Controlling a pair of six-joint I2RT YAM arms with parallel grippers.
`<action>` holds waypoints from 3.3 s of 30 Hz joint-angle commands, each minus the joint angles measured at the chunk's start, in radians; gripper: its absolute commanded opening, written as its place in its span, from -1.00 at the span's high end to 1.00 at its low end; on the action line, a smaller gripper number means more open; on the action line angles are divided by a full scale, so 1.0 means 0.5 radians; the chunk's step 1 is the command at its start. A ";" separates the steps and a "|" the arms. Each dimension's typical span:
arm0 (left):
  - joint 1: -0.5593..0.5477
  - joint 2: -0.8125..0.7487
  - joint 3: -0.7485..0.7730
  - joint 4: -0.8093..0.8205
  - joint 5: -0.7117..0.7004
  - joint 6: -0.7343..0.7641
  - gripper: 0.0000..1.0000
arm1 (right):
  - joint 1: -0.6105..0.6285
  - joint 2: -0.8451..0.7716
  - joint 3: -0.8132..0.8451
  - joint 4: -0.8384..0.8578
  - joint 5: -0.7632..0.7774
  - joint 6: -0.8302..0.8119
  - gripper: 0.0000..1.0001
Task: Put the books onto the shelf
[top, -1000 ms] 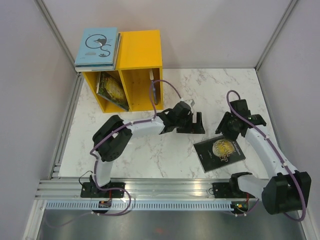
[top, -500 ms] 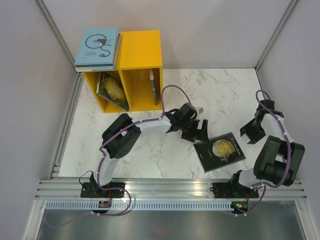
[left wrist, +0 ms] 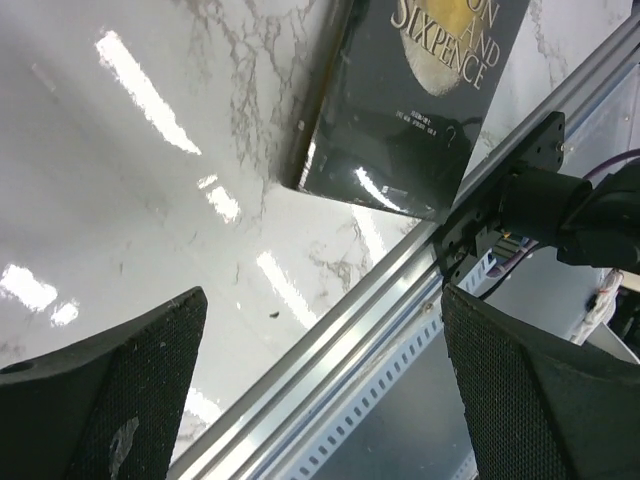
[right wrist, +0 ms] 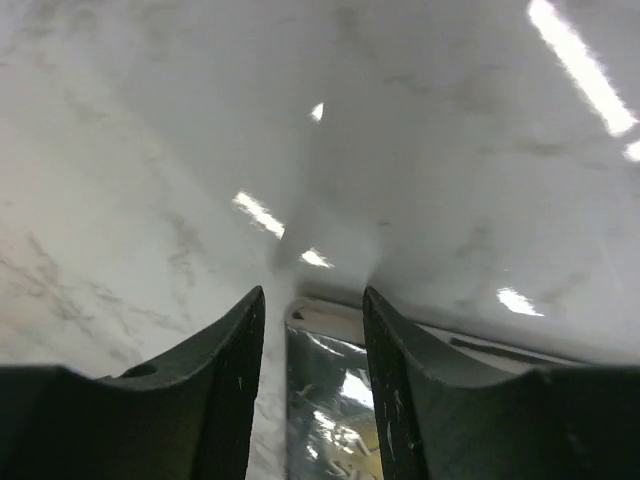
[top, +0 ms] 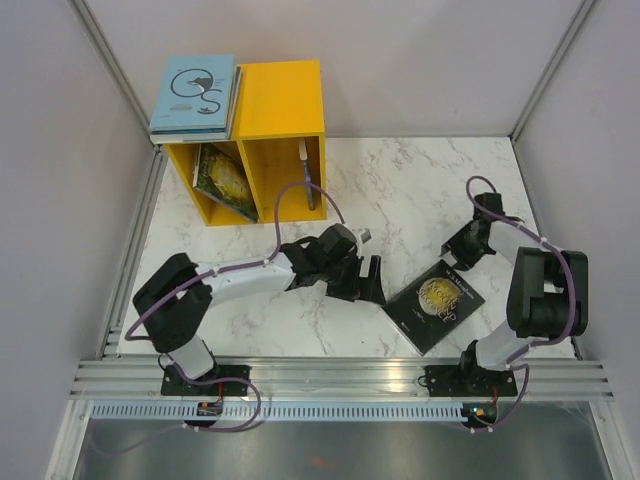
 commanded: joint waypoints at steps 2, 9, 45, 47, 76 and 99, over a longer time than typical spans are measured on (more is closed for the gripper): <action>0.001 -0.335 -0.152 -0.137 -0.242 -0.114 -1.00 | 0.464 0.183 0.002 0.340 -0.290 0.404 0.03; 0.078 -0.682 -0.428 -0.257 -0.393 -0.099 -1.00 | 0.778 0.134 0.275 0.544 -0.399 0.440 0.03; 0.047 0.741 0.072 0.745 0.524 -0.328 -0.99 | -0.002 -0.697 -1.013 0.154 -0.435 0.064 -0.72; 0.029 0.757 0.020 0.834 0.548 -0.393 -0.99 | -0.005 -0.737 -1.038 0.172 -0.459 0.083 -0.65; -0.027 0.233 -0.315 1.022 -0.114 -0.685 0.95 | 0.403 -1.087 -1.017 0.288 -0.763 0.335 -0.23; 0.522 -1.434 -0.524 -0.203 -1.439 0.125 0.95 | 0.440 -1.216 -0.421 -0.101 -0.745 0.163 -0.96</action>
